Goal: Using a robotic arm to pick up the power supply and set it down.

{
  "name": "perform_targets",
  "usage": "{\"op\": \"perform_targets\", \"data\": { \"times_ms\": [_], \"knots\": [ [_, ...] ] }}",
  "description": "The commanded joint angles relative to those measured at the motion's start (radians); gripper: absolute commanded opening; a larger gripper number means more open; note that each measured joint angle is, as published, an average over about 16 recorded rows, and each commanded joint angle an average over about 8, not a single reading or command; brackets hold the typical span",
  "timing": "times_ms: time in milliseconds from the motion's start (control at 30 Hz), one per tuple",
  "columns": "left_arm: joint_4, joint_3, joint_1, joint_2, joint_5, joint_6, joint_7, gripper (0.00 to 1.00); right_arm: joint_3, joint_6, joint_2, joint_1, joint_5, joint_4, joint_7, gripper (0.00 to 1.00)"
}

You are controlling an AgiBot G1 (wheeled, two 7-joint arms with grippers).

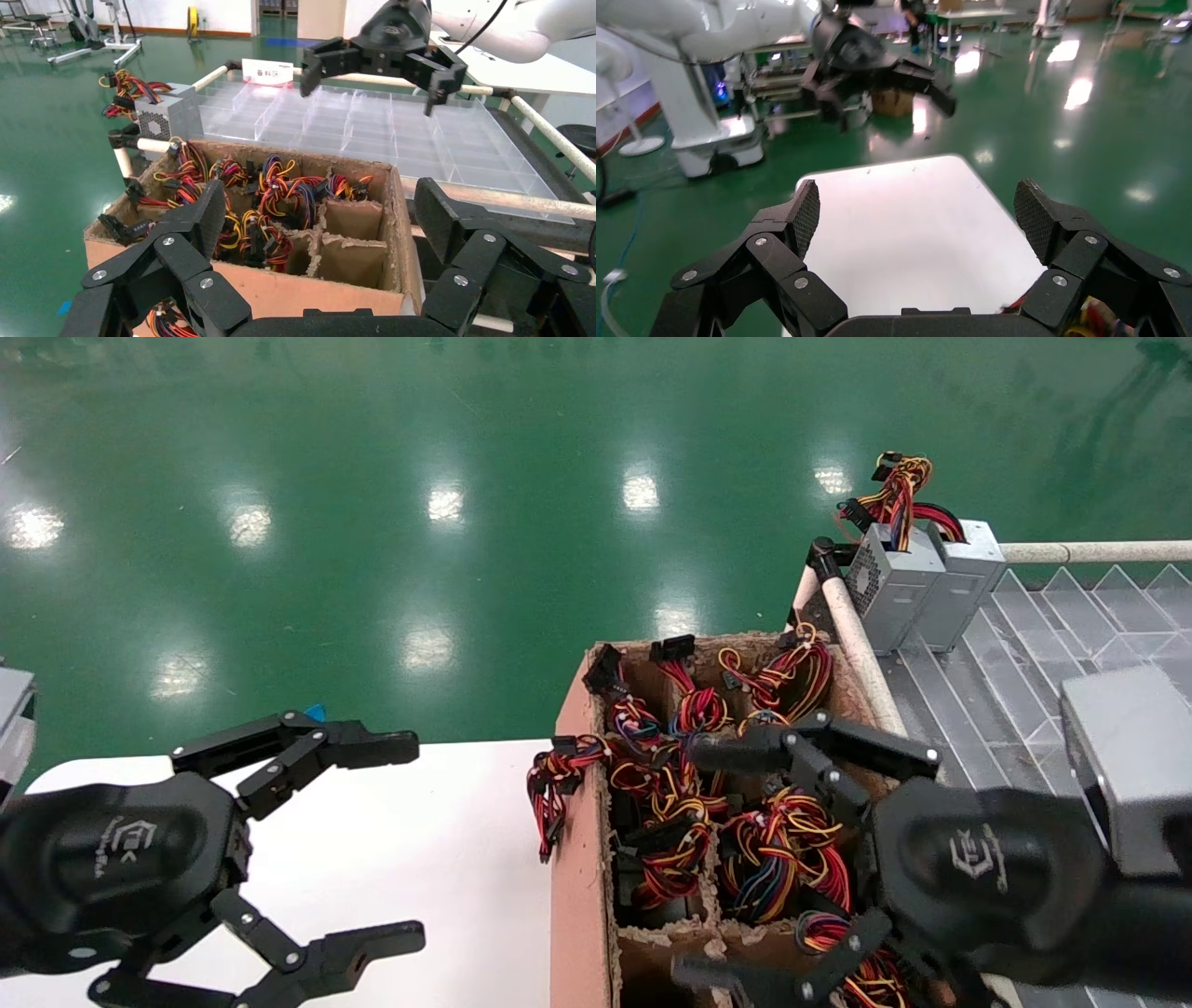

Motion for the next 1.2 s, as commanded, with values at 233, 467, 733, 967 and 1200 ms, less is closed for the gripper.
{"op": "perform_targets", "data": {
  "times_ms": [233, 467, 733, 967, 1200],
  "knots": [
    [0.0, 0.0, 0.0, 0.0, 0.0, 0.0, 0.0, 0.0, -0.041, -0.028, 0.109, 0.044, -0.136, 0.021, 0.064, 0.93],
    [0.0, 0.0, 0.0, 0.0, 0.0, 0.0, 0.0, 0.0, -0.07, -0.013, 0.148, 0.024, -0.208, 0.029, 0.065, 0.11],
    [0.0, 0.0, 0.0, 0.0, 0.0, 0.0, 0.0, 0.0, -0.081, 0.028, 0.155, -0.002, -0.251, 0.035, 0.048, 0.0],
    [0.0, 0.0, 0.0, 0.0, 0.0, 0.0, 0.0, 0.0, -0.091, 0.033, 0.167, -0.015, -0.268, 0.04, 0.059, 0.0],
    [0.0, 0.0, 0.0, 0.0, 0.0, 0.0, 0.0, 0.0, -0.099, 0.031, 0.176, -0.02, -0.281, 0.042, 0.07, 0.0]
  ]
}}
